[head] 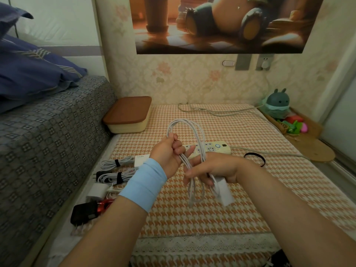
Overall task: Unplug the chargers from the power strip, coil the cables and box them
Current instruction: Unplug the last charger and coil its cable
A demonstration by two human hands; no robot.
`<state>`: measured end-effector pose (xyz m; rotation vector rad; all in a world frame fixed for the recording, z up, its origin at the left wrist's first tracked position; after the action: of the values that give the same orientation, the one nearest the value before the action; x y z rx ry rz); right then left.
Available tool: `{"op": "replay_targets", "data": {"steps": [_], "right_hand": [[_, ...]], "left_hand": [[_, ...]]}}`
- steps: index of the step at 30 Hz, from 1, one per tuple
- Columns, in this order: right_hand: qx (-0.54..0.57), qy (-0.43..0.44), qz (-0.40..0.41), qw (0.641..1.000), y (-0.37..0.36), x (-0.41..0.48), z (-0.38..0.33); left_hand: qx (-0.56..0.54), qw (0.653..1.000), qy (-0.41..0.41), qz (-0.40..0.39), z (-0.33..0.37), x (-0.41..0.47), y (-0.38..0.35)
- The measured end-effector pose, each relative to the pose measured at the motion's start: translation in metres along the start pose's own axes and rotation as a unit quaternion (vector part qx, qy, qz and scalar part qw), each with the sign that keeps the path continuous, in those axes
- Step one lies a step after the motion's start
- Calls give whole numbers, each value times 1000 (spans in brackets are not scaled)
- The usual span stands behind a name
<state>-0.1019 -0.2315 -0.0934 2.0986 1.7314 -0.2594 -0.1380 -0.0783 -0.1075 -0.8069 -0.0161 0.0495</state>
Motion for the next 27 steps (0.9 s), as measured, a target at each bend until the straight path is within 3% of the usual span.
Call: {"op": "replay_targets", "data": {"steps": [4,8,13,18,23,27], "right_hand": [[-10,-56,-43,997,-2,8,4],[-30,-72,-30,996,-8,11,4],[-91,-152,-46,983,-11,10,-1],[-103,-162,-51,980,-11,13,2],[-31,-116,-30,992,-8,19,12],[-38,-109,-15,993,-4,18,11]], "left_hand": [[-117,993,-11,16,2,2,6],[-143,989,-21,32,-1,-1,8],[-162,985,-20,55,7,0,11],[-180,982,-30,52,7,-2,15],[-239,969,-38,56,13,-1,23],[-234,968,-39,78,13,-1,25]]}}
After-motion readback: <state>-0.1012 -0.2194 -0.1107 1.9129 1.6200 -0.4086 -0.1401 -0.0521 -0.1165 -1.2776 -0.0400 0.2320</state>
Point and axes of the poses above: each hand's wrist, its own x-axis towards the middle knuckle, its own y-axis out of the back of the hand, z = x × y, the point moved 1 cm from there along x, towards the middle knuckle, and after that the axes turned 13 degrees about -z, right-handed, at the moved point
